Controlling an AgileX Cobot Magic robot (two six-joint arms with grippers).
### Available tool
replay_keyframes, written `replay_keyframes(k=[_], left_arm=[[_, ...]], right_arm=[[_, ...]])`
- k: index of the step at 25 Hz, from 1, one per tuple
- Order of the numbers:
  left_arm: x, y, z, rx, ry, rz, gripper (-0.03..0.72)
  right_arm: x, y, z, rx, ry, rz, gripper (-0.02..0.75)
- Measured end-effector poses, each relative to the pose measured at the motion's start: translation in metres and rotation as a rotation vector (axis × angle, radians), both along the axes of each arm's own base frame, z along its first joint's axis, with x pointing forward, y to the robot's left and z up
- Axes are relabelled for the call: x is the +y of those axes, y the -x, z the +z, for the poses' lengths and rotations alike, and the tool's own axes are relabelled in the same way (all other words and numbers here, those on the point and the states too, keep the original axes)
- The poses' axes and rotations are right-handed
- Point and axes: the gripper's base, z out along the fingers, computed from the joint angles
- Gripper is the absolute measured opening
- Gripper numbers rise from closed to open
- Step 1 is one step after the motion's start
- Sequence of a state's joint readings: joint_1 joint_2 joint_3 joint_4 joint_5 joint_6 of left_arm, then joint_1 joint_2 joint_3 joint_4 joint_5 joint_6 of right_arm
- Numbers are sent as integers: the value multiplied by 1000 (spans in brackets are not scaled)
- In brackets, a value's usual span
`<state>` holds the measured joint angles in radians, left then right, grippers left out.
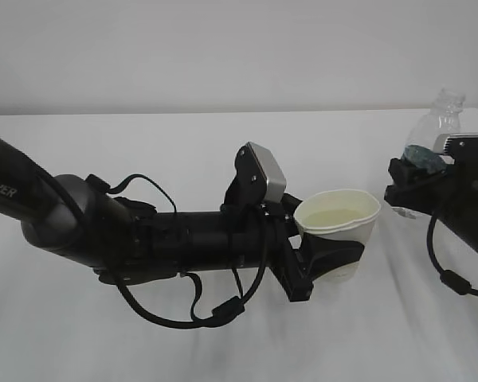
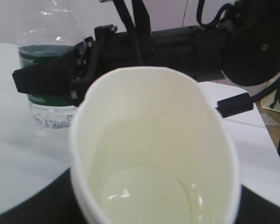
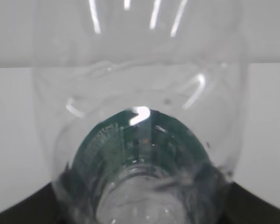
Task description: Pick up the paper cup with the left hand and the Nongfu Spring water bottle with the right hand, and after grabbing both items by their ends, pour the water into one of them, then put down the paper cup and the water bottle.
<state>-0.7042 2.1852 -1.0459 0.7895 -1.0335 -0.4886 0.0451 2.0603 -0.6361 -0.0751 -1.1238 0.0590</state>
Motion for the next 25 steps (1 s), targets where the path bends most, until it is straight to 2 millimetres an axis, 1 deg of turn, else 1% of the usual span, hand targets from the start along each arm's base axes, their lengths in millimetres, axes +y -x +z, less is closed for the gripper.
replay_keyframes(k=[4, 10, 21, 25], left_arm=[[0, 0, 0, 1, 0, 6, 411], [1, -1, -2, 3, -23, 16, 411], [1, -2, -2, -10, -25, 17, 411], [1, -2, -2, -9, -24, 19, 411]], right_arm=[[1, -14, -12, 5, 0, 0, 395], [1, -31, -22, -10, -1, 0, 395], [2, -45, -32, -28, -2, 2, 395], [2, -47, -34, -40, -3, 2, 395]])
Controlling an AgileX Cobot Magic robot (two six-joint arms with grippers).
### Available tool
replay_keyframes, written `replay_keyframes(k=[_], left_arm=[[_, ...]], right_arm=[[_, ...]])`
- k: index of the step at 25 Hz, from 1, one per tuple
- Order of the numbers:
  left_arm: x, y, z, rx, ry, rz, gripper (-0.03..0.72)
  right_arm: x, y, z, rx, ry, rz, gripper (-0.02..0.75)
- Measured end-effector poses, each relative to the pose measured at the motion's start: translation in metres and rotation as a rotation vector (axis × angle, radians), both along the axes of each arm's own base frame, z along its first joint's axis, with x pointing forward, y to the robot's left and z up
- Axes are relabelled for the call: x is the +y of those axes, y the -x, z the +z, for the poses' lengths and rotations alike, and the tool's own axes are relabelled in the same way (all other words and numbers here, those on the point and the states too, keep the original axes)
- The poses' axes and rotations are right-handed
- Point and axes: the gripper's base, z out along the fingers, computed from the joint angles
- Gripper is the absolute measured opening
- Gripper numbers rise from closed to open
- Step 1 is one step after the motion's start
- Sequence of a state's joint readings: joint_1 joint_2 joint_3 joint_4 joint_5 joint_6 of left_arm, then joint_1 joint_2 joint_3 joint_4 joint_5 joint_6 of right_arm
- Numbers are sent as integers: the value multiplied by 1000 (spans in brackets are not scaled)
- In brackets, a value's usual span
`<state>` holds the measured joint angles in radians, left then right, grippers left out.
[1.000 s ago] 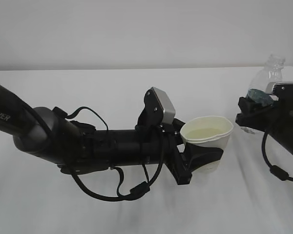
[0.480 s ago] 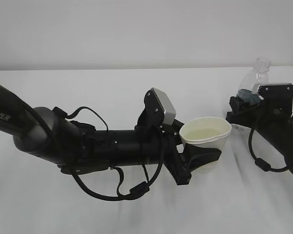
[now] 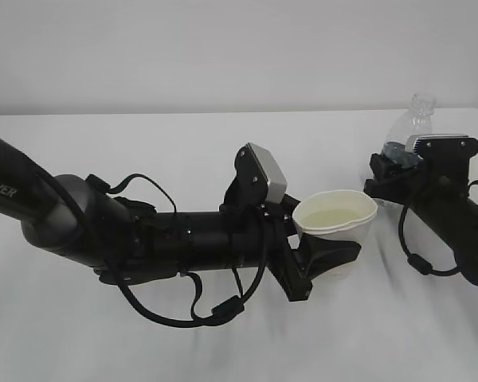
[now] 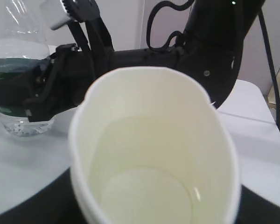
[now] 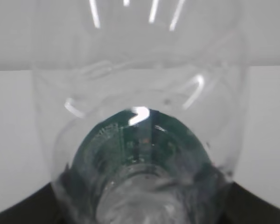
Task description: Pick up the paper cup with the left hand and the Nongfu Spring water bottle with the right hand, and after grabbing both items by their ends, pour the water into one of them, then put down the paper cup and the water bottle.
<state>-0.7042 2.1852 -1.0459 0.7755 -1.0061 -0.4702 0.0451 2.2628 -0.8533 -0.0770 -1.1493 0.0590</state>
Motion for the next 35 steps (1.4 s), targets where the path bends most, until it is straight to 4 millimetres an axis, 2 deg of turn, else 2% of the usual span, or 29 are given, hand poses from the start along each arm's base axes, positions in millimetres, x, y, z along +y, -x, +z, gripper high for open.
replay_keyframes(k=[3, 6, 8, 22, 26, 30, 35], left_arm=[[0, 0, 0, -2, 0, 0, 411], [0, 0, 0, -1, 0, 1, 411], [0, 0, 0, -1, 0, 1, 411], [0, 0, 0, -2, 1, 3, 411], [0, -1, 0, 2, 6, 15, 411], [0, -2, 1, 6, 11, 26, 411], [1, -3, 1, 11, 16, 39, 411]], right_arm=[[0, 0, 0, -3, 0, 0, 442], [0, 0, -1, 0, 0, 2, 587], [0, 0, -2, 3, 0, 2, 643], [0, 0, -3, 7, -1, 2, 661], [0, 0, 5, -9, -1, 2, 661], [0, 4, 10, -13, 2, 6, 660], [0, 12, 6, 15, 5, 8, 660]])
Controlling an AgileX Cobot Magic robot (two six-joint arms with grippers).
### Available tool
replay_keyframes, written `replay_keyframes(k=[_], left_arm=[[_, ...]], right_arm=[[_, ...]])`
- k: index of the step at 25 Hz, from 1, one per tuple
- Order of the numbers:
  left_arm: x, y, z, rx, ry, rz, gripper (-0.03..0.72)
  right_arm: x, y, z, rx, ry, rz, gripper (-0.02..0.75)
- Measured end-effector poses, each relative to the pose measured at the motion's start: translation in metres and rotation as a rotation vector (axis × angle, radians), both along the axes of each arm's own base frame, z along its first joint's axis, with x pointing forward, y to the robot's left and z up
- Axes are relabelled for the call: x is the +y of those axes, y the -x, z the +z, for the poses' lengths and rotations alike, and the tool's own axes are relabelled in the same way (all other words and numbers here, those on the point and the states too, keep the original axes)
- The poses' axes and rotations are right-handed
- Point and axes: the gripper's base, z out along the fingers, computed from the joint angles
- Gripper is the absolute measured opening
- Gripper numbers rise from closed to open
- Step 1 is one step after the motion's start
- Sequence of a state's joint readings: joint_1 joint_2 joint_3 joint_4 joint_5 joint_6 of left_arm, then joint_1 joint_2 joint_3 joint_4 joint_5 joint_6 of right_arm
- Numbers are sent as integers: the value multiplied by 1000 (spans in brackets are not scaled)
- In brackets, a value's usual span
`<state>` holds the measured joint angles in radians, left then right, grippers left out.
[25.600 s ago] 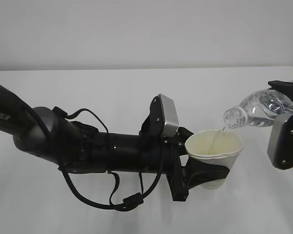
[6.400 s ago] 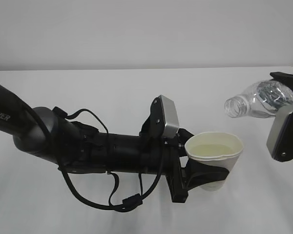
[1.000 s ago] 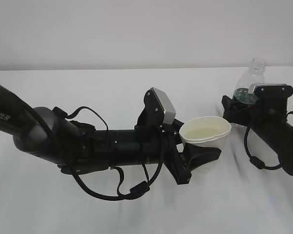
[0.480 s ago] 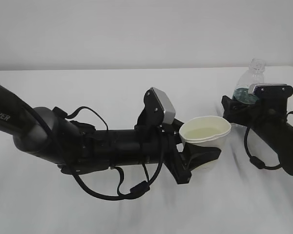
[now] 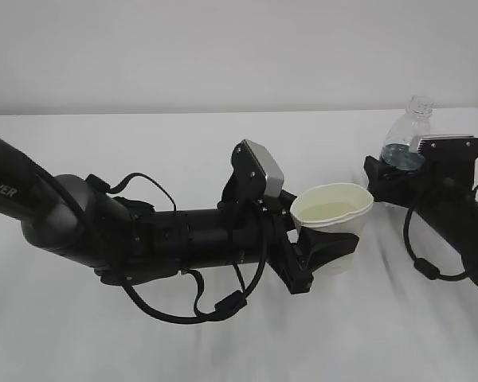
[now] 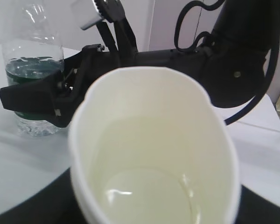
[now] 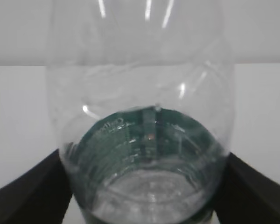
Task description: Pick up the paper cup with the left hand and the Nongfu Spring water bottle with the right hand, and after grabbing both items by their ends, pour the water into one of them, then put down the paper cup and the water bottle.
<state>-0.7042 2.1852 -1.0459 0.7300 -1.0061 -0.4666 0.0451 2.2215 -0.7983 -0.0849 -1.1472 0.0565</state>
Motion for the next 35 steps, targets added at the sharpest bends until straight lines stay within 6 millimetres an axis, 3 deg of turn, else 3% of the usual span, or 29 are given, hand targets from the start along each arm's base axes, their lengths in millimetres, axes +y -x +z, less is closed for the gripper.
replay_keyframes(k=[8, 15, 21, 28, 35], left_arm=[[0, 0, 0, 0, -1, 0, 411], [0, 0, 0, 1, 0, 2, 411], [0, 0, 0, 1, 1, 3, 411], [0, -1, -1, 4, -12, 8, 411], [10, -13, -2, 20, -25, 76, 411]], right_arm=[[-1, 17, 22, -16, 1, 0, 655], [4, 41, 26, 20, 18, 68, 645], [4, 74, 31, 70, 24, 94, 636], [3, 86, 30, 98, 23, 78, 631], [1, 118, 39, 124, 25, 83, 627]])
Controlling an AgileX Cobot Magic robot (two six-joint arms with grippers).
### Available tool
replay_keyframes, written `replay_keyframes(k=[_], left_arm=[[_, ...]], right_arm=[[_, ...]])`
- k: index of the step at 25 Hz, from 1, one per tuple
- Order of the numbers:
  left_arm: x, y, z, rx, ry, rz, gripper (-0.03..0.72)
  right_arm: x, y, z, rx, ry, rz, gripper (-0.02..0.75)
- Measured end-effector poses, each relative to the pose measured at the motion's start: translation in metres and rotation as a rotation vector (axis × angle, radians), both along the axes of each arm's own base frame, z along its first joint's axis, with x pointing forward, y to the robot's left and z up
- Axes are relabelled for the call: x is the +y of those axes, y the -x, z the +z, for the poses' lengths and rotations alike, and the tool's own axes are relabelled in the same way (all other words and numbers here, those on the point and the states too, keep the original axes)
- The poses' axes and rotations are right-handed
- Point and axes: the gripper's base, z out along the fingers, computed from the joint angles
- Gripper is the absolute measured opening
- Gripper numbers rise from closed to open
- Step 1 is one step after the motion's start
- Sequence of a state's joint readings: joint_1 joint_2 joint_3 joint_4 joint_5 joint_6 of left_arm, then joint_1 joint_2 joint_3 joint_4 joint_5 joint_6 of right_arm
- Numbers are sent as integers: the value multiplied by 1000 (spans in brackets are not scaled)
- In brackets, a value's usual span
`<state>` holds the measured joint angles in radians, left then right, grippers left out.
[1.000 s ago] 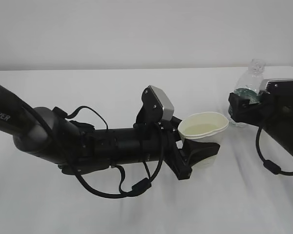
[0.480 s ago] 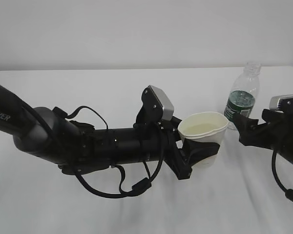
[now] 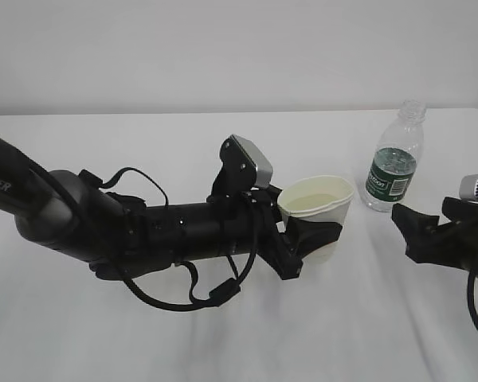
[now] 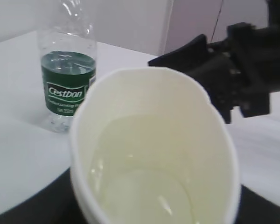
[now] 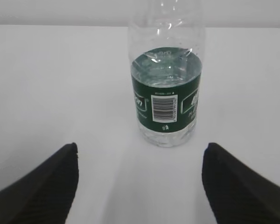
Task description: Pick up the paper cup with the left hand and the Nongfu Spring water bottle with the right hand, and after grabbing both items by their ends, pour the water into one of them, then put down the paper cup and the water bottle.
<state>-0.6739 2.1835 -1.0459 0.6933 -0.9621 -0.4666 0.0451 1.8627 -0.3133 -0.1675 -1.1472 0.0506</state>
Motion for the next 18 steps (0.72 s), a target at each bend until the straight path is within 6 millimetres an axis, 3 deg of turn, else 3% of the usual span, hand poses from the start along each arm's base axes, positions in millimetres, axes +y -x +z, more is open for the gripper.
replay_keyframes(k=[4, 9, 18], left_arm=[[7, -4, 6, -6, 1, 25, 411], [25, -4, -1, 29, -20, 61, 411], [89, -13, -12, 91, 51, 198, 411]], right_arm=[[-1, 15, 7, -3, 0, 1, 626], [0, 18, 11, -13, 0, 9, 615], [1, 19, 11, -13, 2, 25, 603]])
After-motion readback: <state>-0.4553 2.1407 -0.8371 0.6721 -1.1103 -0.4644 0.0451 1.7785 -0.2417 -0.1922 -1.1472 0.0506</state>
